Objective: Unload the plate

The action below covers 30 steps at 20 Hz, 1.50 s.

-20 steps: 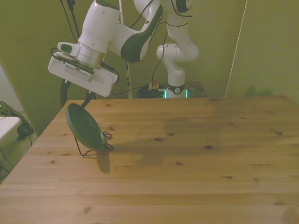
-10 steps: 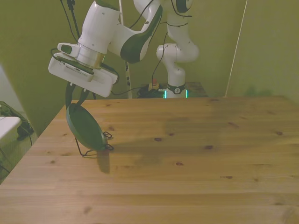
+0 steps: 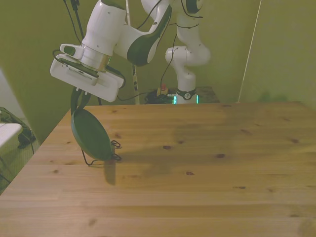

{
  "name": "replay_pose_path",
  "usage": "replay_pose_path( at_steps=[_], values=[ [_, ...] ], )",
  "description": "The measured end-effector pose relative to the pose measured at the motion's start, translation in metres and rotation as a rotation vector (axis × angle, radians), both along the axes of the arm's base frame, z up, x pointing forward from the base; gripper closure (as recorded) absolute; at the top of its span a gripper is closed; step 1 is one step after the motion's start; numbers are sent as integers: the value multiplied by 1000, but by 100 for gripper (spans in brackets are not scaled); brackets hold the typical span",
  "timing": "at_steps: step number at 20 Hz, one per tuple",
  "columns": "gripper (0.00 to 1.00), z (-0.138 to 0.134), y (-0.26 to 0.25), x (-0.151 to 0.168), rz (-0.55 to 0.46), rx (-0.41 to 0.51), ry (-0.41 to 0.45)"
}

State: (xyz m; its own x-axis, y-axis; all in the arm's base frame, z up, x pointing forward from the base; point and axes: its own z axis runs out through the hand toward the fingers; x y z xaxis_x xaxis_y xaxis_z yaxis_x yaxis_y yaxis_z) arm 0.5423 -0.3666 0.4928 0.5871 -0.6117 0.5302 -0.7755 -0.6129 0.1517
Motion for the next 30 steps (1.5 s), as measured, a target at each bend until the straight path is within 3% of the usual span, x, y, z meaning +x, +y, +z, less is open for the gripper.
replay_pose_path(
  at_steps=[7, 12, 14, 17, 23, 30],
  values=[
    [100, 30, 11, 14, 23, -28, -43],
    [100, 71, 32, 32, 26, -27, -83],
    [100, 87, 46, 41, 30, 5, -112],
    [100, 96, 71, 60, 37, 123, -193],
    [100, 65, 117, 99, 50, 434, -275],
    [100, -13, 139, 128, 47, 672, -219]
  ],
)
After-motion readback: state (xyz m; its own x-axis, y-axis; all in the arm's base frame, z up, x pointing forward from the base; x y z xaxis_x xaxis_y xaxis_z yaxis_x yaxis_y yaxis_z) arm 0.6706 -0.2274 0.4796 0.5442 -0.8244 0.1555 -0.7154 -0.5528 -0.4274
